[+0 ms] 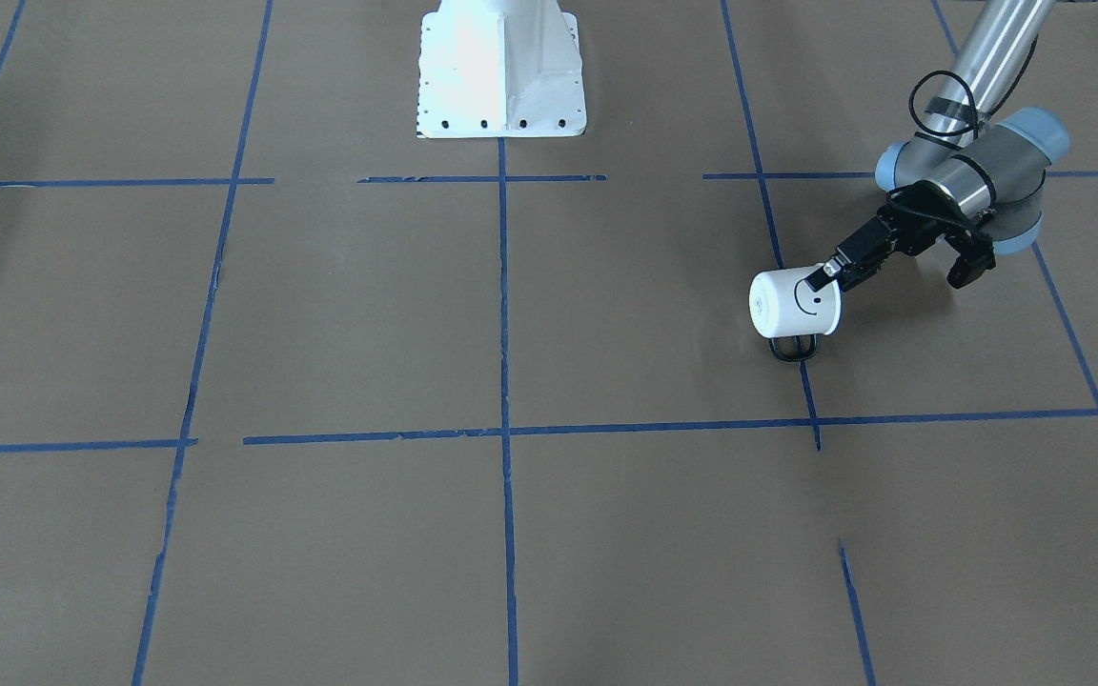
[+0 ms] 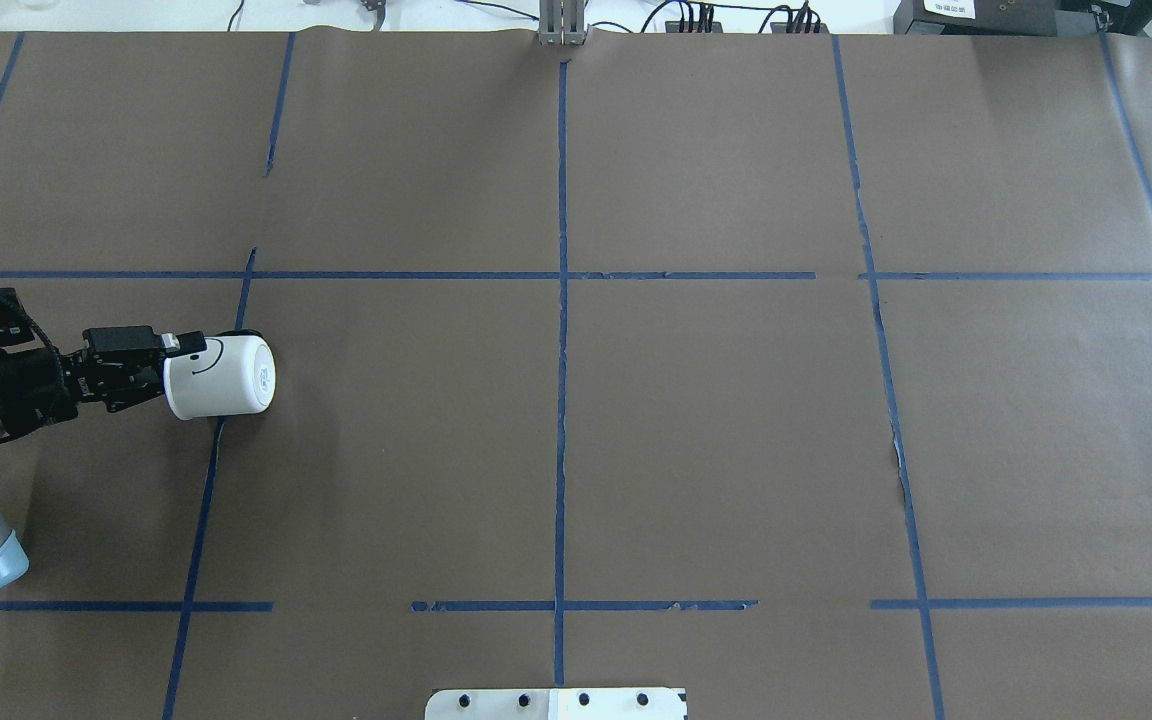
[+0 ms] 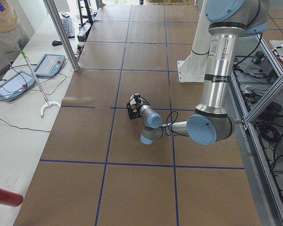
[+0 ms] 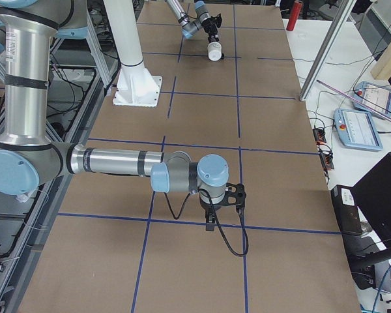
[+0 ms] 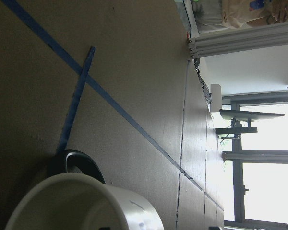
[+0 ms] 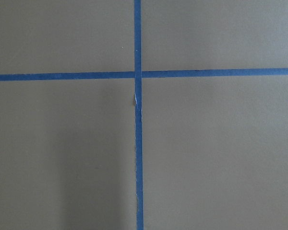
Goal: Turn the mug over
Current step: 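Close the left gripper on the white mug's rim, then lift the mug with the left gripper and carry it toward the table center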
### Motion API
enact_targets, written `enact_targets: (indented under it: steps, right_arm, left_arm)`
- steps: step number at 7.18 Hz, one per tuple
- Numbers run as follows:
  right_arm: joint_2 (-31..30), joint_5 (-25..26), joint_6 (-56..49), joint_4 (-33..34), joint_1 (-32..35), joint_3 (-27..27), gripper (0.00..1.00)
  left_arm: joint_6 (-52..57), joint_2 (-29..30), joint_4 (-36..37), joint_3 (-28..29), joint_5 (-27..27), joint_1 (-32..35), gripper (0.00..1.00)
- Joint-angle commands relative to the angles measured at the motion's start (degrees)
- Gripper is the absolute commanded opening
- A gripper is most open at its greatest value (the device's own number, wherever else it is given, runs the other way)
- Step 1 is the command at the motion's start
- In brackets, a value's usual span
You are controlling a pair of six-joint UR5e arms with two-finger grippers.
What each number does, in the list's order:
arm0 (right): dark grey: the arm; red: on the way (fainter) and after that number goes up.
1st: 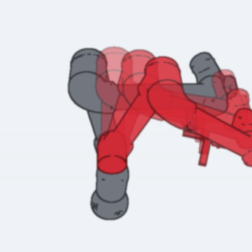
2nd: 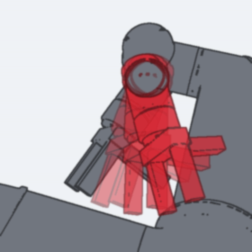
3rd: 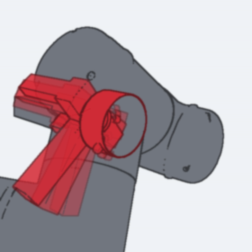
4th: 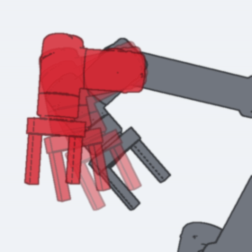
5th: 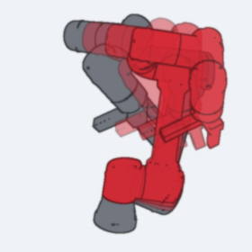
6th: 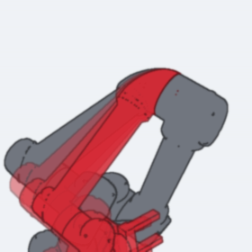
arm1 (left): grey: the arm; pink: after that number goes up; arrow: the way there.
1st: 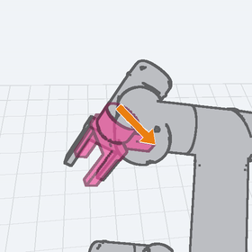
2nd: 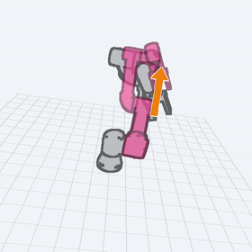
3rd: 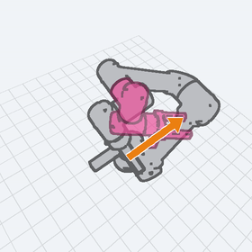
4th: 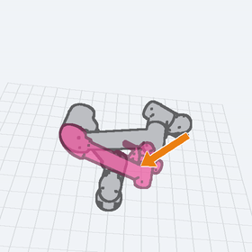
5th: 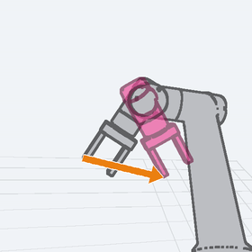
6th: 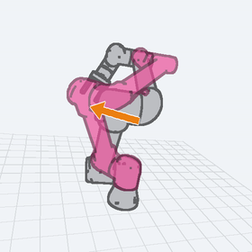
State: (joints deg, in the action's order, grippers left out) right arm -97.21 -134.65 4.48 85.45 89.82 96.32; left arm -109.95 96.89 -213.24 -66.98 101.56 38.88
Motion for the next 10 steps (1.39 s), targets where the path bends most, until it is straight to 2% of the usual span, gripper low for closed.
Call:
enact_targets:
  steps: [1, 2, 3, 5, 6, 7, 8, 10]
  right_arm:
    - [0.0, 0.0, 0.0, -0.02, 0.0, 0.01, 1.0]
    - [0.0, 0.0, 0.0, -0.02, 0.0, 0.01, 1.0]
    - [0.0, 0.0, 0.0, -0.02, 0.0, 0.01, 1.0]
    - [0.0, 0.0, 0.0, -0.02, 0.0, 0.01, 1.0]
    - [0.0, 0.0, 0.0, -0.02, 0.0, 0.01, 1.0]
    - [0.0, 0.0, 0.0, -0.02, 0.0, 0.01, 1.0]
    - [0.0, 0.0, 0.0, -0.02, 0.0, 0.01, 1.0]
    - [0.0, 0.0, 0.0, -0.02, 0.0, 0.01, 1.0]
  left_arm:
    - [-0.08, -0.2, 1.86, -1.48, 1.0, -0.03, 0.0]
    - [-0.09, -0.99, 2.73, -3.93, 1.61, 0.4, 0.0]
    - [-0.09, -1.0, 8.66, -8.39, 2.66, 1.54, 0.0]
    - [0.09, -0.65, 31.11, -21.21, 5.03, 4.53, 0.0]
    - [0.09, 1.27, 43.48, -25.79, 5.13, 4.63, 0.0]
    - [2.35, 7.9, 57.62, -28.1, 5.14, 4.63, 0.0]
    - [7.6, 17.45, 76.2, -28.73, 4.53, 4.45, 0.0]
    - [8.87, 27.7, 93.01, -28.65, 4.08, 1.92, 0.0]
